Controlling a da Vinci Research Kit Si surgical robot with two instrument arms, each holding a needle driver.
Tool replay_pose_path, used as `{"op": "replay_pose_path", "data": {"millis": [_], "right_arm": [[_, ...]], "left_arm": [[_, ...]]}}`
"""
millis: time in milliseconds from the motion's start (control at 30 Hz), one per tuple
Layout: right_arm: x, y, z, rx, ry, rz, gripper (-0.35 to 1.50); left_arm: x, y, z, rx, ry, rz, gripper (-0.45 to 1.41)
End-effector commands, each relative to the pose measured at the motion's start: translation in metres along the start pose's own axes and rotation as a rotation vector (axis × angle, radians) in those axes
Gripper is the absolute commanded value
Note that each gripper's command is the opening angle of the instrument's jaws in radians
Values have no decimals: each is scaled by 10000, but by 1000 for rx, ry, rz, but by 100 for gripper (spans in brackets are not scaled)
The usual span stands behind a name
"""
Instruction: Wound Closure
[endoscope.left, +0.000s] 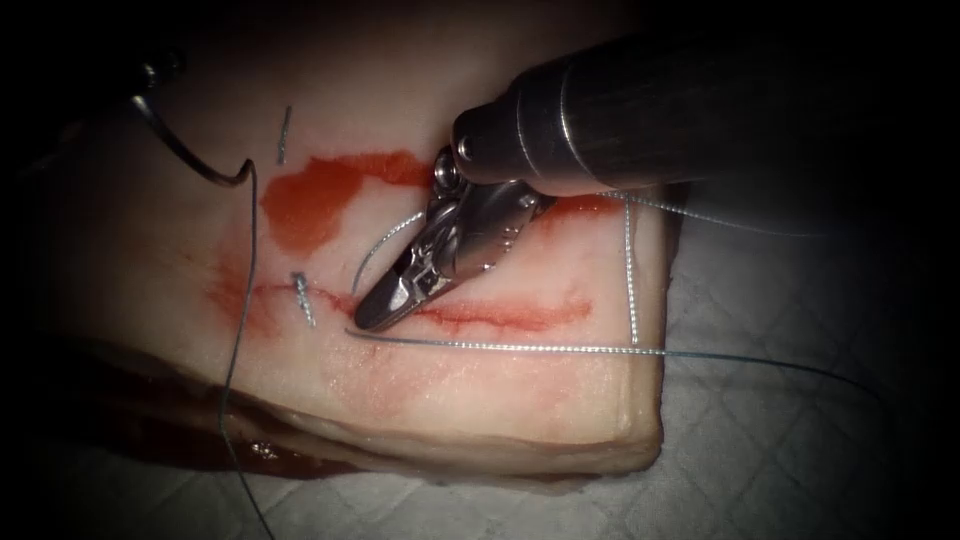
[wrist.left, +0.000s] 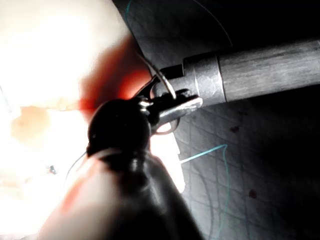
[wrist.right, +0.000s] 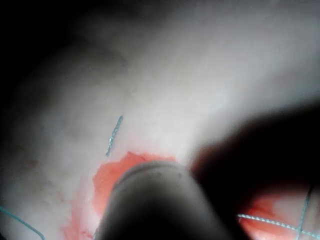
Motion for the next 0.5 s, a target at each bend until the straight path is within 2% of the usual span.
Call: {"op": "replay_pose_path", "data": {"millis": [33, 100, 133, 267, 333, 467, 500], "right_arm": [[-8, 4, 5, -4, -20, 30, -35], [-6, 4, 7, -8, -24, 48, -30], [-5, 5, 9, -5, -29, 60, 0], [-1, 9, 15, -5, -31, 60, 5], [-3, 12, 18, -5, -33, 62, 17], [-5, 13, 22, -10, -35, 62, 17], [-5, 13, 23, -10, -36, 62, 24]], "left_arm": [[2, 6, 4, 2, 0, 0, -45], [2, 6, 4, 2, 0, 0, -45], [2, 6, 4, 2, 0, 0, -45], [2, 6, 4, 2, 0, 0, -45], [2, 6, 4, 2, 0, 0, -45], [2, 6, 4, 2, 0, 0, -45], [2, 6, 4, 2, 0, 0, -45]]}}
